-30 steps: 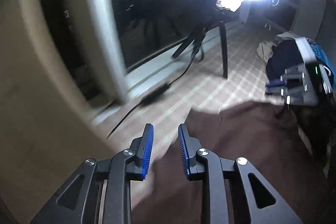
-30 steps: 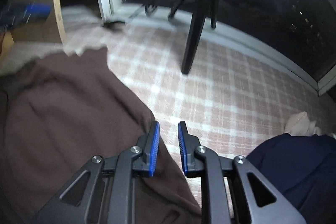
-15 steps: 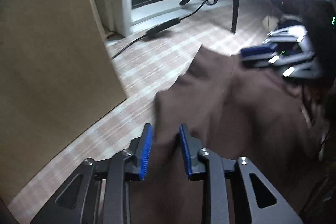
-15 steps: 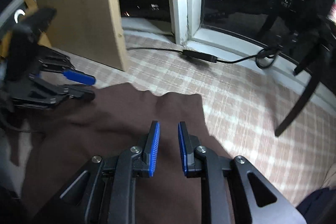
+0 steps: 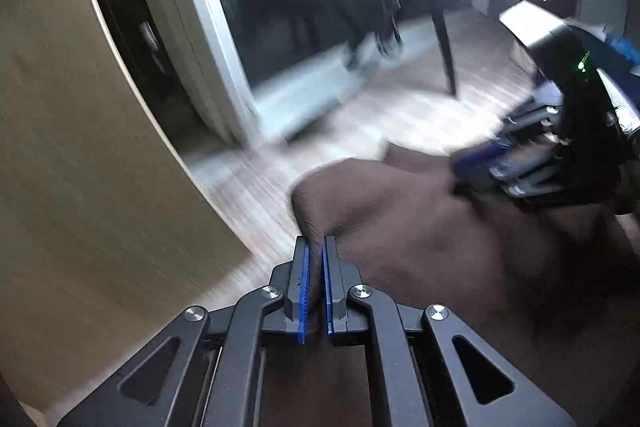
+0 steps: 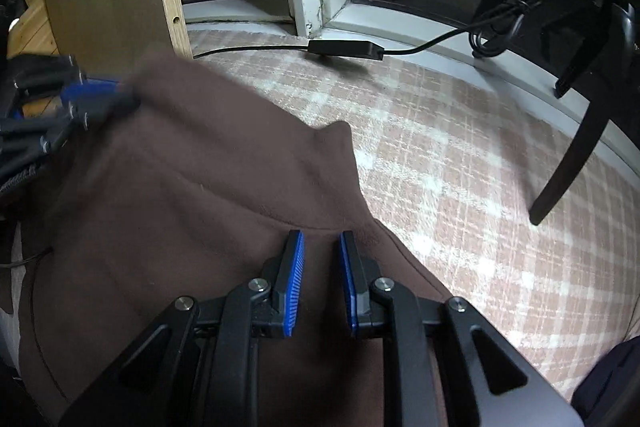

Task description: Fold clothes

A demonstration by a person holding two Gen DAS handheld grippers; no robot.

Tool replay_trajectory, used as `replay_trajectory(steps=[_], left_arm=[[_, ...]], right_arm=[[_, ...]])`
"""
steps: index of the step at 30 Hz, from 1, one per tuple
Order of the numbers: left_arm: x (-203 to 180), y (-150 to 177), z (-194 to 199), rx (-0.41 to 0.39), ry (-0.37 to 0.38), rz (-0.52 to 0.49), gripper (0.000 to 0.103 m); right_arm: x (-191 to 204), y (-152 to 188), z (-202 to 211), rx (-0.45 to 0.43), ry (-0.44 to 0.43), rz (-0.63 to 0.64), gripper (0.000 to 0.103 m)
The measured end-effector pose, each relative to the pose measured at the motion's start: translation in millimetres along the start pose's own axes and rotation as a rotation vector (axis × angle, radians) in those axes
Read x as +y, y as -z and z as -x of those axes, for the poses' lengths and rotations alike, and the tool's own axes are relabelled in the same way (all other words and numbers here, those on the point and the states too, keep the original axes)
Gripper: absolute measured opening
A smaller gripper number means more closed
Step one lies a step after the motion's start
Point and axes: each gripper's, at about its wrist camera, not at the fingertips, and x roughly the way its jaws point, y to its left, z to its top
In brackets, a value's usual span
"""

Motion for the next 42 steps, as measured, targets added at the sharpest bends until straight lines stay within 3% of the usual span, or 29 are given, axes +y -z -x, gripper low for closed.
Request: replay_trajectory(steps=[8, 12, 15, 17, 19, 23, 26, 32, 35, 38, 42], left_arm=[[37, 18, 12, 0.072, 0.135, 0.122, 0.012], [55, 27, 18, 0.108, 0.202, 0.183, 0.010], [45, 37, 7, 0.149, 0.241, 0.178, 0.015], [37, 45, -13, 0.212, 0.157, 0.144, 0.015], [36, 49, -20, 0.237, 0.111, 0.126, 0.014], [63, 45, 40, 0.162, 0.041, 0.175, 0.014], [83, 50, 117, 0.064, 0.002, 0.228, 0.015], [100, 97, 258, -0.060, -0.047, 0.326, 0.023], [96, 133, 294, -0.041, -0.053, 0.358, 0.025], [70, 176, 319, 0.021, -0.081, 0.380, 0.026], [23, 239, 338, 0.120, -0.054, 0.457, 0.026]], right_arm=[[-9, 2, 4, -0.017, 0.012, -0.026, 0.018], [-17, 8, 21, -0.056, -0.081, -0.107, 0.018], [-6, 8, 16, -0.033, -0.092, -0.067, 0.018], [2, 8, 0, 0.028, -0.044, -0.036, 0.018], [2, 9, -1, 0.035, -0.029, -0.044, 0.018], [-15, 17, 57, -0.046, -0.061, -0.145, 0.018], [-18, 35, 129, -0.149, -0.048, -0.187, 0.019], [-7, 108, 262, -0.306, -0.075, -0.289, 0.031], [-6, 155, 298, -0.317, -0.046, -0.308, 0.036], [0, 208, 316, -0.263, -0.005, -0.299, 0.036], [6, 278, 314, -0.182, -0.052, -0.326, 0.036]])
